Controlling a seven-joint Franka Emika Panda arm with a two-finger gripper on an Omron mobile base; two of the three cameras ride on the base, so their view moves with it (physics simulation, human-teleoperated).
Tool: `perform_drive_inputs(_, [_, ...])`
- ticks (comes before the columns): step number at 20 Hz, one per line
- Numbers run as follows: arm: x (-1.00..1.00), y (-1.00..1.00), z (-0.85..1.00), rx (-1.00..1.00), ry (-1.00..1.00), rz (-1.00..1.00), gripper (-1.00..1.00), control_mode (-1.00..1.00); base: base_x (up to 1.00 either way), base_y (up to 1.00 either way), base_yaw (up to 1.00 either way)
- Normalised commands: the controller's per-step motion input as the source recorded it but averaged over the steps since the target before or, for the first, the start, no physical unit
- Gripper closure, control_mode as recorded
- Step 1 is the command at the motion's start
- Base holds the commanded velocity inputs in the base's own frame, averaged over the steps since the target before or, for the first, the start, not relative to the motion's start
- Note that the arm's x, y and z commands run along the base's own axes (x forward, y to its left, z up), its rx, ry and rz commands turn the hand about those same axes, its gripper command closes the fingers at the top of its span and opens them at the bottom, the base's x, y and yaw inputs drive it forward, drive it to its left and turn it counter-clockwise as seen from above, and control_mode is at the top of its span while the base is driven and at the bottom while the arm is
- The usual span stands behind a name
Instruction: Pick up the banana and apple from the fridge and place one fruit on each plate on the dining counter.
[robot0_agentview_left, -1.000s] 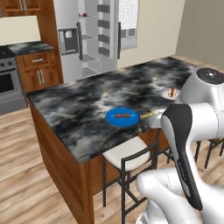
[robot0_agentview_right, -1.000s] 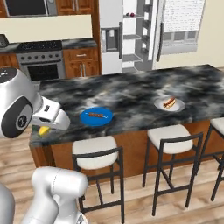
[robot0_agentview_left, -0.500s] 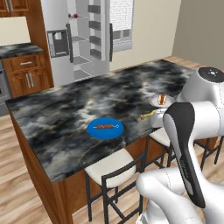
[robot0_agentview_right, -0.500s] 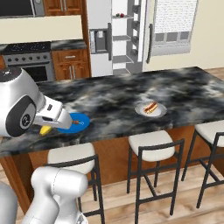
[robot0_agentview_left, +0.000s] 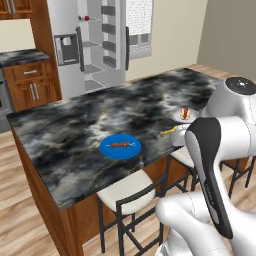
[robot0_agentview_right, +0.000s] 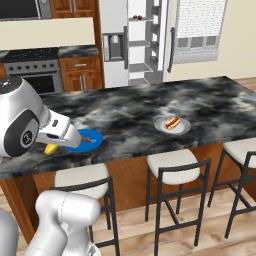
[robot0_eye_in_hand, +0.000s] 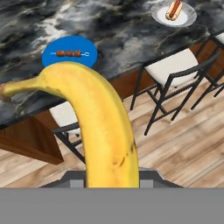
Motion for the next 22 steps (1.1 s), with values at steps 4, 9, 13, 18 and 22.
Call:
perform_drive_inputs(4, [0.0,0.0,0.0,0.0,0.0,0.01,1.0,-1.0,0.0,0.0,0.0])
perform_drive_inputs(9, [0.51,0.02,-0.07,0.0,0.0,0.58,1.0,-1.0,0.0,0.0,0.0])
perform_drive_inputs(13, [0.79,0.0,-0.26,0.01,0.03,0.85,1.0,-1.0,0.0,0.0,0.0])
perform_drive_inputs(18, [1.0,0.48,-0.37,-0.05,0.22,0.34,1.0,-1.0,0.0,0.0,0.0])
perform_drive_inputs(22, [1.0,0.5,-0.55,-0.26,0.32,-0.09,1.0,-1.0,0.0,0.0,0.0])
